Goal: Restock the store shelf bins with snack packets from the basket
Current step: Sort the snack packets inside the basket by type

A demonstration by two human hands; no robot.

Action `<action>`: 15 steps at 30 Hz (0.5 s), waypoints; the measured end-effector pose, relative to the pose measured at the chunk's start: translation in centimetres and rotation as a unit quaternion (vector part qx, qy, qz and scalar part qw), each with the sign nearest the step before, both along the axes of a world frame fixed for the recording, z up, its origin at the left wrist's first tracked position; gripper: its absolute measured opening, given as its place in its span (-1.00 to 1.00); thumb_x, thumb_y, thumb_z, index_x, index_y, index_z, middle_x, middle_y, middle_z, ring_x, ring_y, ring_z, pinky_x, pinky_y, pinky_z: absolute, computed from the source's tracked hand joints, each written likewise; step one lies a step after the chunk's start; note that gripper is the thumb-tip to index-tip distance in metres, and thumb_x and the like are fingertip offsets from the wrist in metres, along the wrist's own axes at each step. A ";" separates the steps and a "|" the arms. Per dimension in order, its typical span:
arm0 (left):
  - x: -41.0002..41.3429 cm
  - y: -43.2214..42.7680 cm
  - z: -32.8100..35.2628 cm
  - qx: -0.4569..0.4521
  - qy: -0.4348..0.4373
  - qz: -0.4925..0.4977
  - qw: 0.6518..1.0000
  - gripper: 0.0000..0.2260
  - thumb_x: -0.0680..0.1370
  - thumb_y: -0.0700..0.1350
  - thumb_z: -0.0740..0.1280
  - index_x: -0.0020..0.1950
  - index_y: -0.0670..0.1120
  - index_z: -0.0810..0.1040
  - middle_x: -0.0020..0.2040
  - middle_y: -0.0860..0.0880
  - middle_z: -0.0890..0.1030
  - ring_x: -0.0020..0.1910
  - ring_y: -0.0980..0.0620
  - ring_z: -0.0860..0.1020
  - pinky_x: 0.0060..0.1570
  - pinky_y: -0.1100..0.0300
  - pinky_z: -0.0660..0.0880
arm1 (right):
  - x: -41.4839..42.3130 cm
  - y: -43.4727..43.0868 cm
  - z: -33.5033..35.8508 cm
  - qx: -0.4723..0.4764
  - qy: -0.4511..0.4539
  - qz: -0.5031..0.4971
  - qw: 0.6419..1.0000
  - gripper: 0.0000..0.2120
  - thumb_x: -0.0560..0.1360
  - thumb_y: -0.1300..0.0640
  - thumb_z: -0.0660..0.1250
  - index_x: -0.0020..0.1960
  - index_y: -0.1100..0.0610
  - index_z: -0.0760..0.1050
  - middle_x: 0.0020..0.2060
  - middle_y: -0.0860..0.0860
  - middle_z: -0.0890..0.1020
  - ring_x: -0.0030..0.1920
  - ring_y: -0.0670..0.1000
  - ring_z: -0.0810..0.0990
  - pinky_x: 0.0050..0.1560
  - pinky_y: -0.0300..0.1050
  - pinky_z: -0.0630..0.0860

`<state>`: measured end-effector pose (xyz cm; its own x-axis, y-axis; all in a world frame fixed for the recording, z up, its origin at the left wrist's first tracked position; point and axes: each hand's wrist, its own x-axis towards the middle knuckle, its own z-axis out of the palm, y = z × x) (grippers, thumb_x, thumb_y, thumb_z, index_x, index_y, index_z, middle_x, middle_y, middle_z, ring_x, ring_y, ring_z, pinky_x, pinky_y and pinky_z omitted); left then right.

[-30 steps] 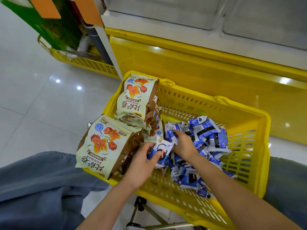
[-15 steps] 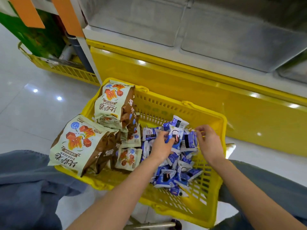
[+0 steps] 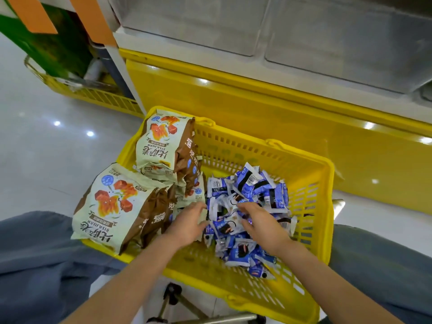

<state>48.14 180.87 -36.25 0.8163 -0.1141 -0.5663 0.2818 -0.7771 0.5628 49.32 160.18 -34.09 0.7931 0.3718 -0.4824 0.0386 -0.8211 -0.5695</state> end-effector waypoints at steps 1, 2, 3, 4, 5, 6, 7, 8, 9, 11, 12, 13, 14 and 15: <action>0.4 0.4 -0.5 0.002 -0.011 0.013 1.000 -0.59 0.55 -0.15 0.30 0.38 -0.09 0.33 0.35 -0.07 0.41 0.29 -0.01 0.40 0.26 0.17 0.33 | 0.2 0.9 -0.6 0.006 0.022 0.007 1.000 -0.57 0.60 0.10 0.20 0.45 0.06 0.21 0.39 0.01 0.36 0.34 0.00 0.40 0.33 -0.09 0.37; 0.9 0.5 -1.0 -0.004 -0.017 0.021 1.000 -0.57 0.55 -0.16 0.29 0.41 -0.09 0.31 0.38 -0.07 0.39 0.32 -0.01 0.38 0.27 0.18 0.31 | 0.4 1.8 -1.2 0.003 0.040 0.025 0.999 -0.53 0.59 0.10 0.22 0.46 0.07 0.20 0.42 0.03 0.33 0.37 0.02 0.37 0.35 -0.08 0.35; 1.5 0.2 -1.4 -0.013 -0.014 0.021 1.000 -0.55 0.56 -0.17 0.28 0.43 -0.08 0.28 0.41 -0.07 0.36 0.34 -0.02 0.37 0.29 0.17 0.30 | 0.5 2.5 -1.9 -0.010 0.054 0.053 0.997 -0.49 0.58 0.11 0.25 0.48 0.08 0.18 0.43 0.04 0.31 0.39 0.04 0.34 0.35 -0.07 0.32; 2.0 -0.1 -1.9 -0.019 -0.003 0.015 1.000 -0.54 0.57 -0.18 0.27 0.45 -0.07 0.26 0.42 -0.09 0.34 0.35 -0.03 0.36 0.29 0.15 0.31 | 0.5 3.1 -2.7 -0.031 0.060 0.086 0.994 -0.44 0.55 0.11 0.29 0.49 0.09 0.16 0.44 0.06 0.30 0.41 0.05 0.31 0.36 -0.07 0.29; 2.6 -0.5 -2.5 -0.019 0.010 0.007 1.000 -0.53 0.57 -0.18 0.26 0.46 -0.06 0.24 0.42 -0.11 0.35 0.34 -0.05 0.37 0.27 0.13 0.33 | 0.4 3.6 -3.5 -0.057 0.057 0.117 0.990 -0.40 0.53 0.10 0.32 0.49 0.11 0.16 0.43 0.07 0.30 0.42 0.06 0.28 0.37 -0.07 0.26; 3.1 -0.9 -3.0 -0.012 0.020 -0.001 1.000 -0.54 0.57 -0.16 0.25 0.46 -0.06 0.25 0.38 -0.15 0.38 0.30 -0.08 0.41 0.23 0.11 0.36 | 0.4 3.8 -4.2 -0.087 0.047 0.138 0.986 -0.38 0.51 0.08 0.34 0.48 0.13 0.16 0.42 0.08 0.31 0.42 0.07 0.26 0.38 -0.06 0.23; 3.5 -1.2 -3.5 -0.001 0.025 -0.007 1.000 -0.55 0.57 -0.15 0.25 0.46 -0.06 0.26 0.33 -0.17 0.44 0.25 -0.10 0.46 0.18 0.10 0.39 | 0.4 3.8 -4.8 -0.116 0.032 0.150 0.981 -0.38 0.50 0.06 0.35 0.47 0.14 0.17 0.41 0.08 0.32 0.41 0.07 0.25 0.39 -0.06 0.20; 3.9 -1.4 -3.8 0.014 0.020 -0.014 1.000 -0.56 0.57 -0.12 0.26 0.44 -0.06 0.28 0.29 -0.17 0.47 0.20 -0.11 0.49 0.15 0.10 0.42 | 0.4 3.8 -5.3 -0.140 0.018 0.157 0.977 -0.38 0.50 0.04 0.35 0.46 0.15 0.17 0.40 0.08 0.33 0.40 0.07 0.25 0.39 -0.06 0.17; 4.2 -1.6 -4.1 0.030 0.008 -0.020 0.999 -0.57 0.57 -0.10 0.27 0.43 -0.07 0.31 0.28 -0.15 0.50 0.19 -0.09 0.50 0.13 0.11 0.43 | 0.5 3.7 -5.7 -0.158 0.007 0.165 0.974 -0.38 0.50 0.01 0.34 0.45 0.15 0.18 0.38 0.07 0.33 0.39 0.08 0.26 0.39 -0.05 0.16; 4.5 -1.8 -4.6 0.056 -0.028 -0.034 0.997 -0.64 0.55 -0.09 0.29 0.35 -0.08 0.41 0.25 -0.10 0.53 0.17 -0.06 0.52 0.11 0.12 0.44 | 0.6 3.7 -6.1 -0.176 -0.008 0.181 0.968 -0.40 0.50 -0.01 0.33 0.44 0.15 0.21 0.35 0.08 0.35 0.36 0.09 0.28 0.38 -0.05 0.17; 4.6 -1.9 -4.8 0.067 -0.042 -0.047 0.996 -0.70 0.55 -0.10 0.30 0.27 -0.10 0.46 0.21 -0.09 0.55 0.14 -0.06 0.53 0.07 0.13 0.44 | 0.7 3.7 -6.2 -0.179 -0.014 0.186 0.966 -0.43 0.50 -0.01 0.33 0.42 0.15 0.24 0.33 0.08 0.37 0.34 0.09 0.31 0.36 -0.05 0.20; 4.7 -2.0 -4.9 0.076 -0.054 -0.061 0.994 -0.78 0.55 -0.11 0.30 0.18 -0.11 0.50 0.15 -0.09 0.57 0.08 -0.05 0.54 0.01 0.13 0.44 | 0.8 3.6 -6.2 -0.178 -0.020 0.189 0.966 -0.46 0.50 -0.01 0.32 0.40 0.14 0.28 0.31 0.08 0.40 0.31 0.09 0.34 0.35 -0.04 0.23; 4.7 -2.0 -5.0 0.079 -0.062 -0.065 0.993 -0.85 0.55 -0.12 0.30 0.08 -0.12 0.52 0.08 -0.08 0.59 0.02 -0.03 0.55 -0.06 0.15 0.43 | 0.8 3.6 -6.1 -0.174 -0.024 0.187 0.966 -0.50 0.50 0.00 0.32 0.38 0.13 0.32 0.29 0.07 0.42 0.29 0.09 0.36 0.33 -0.04 0.25; 4.7 -2.0 -5.0 0.074 -0.067 -0.060 0.993 -0.91 0.54 -0.13 0.31 0.00 -0.12 0.53 0.03 -0.07 0.60 -0.05 0.00 0.55 -0.13 0.19 0.41 | 0.8 3.5 -6.0 -0.169 -0.025 0.180 0.969 -0.53 0.50 0.00 0.32 0.37 0.10 0.34 0.27 0.06 0.44 0.28 0.08 0.38 0.32 -0.05 0.25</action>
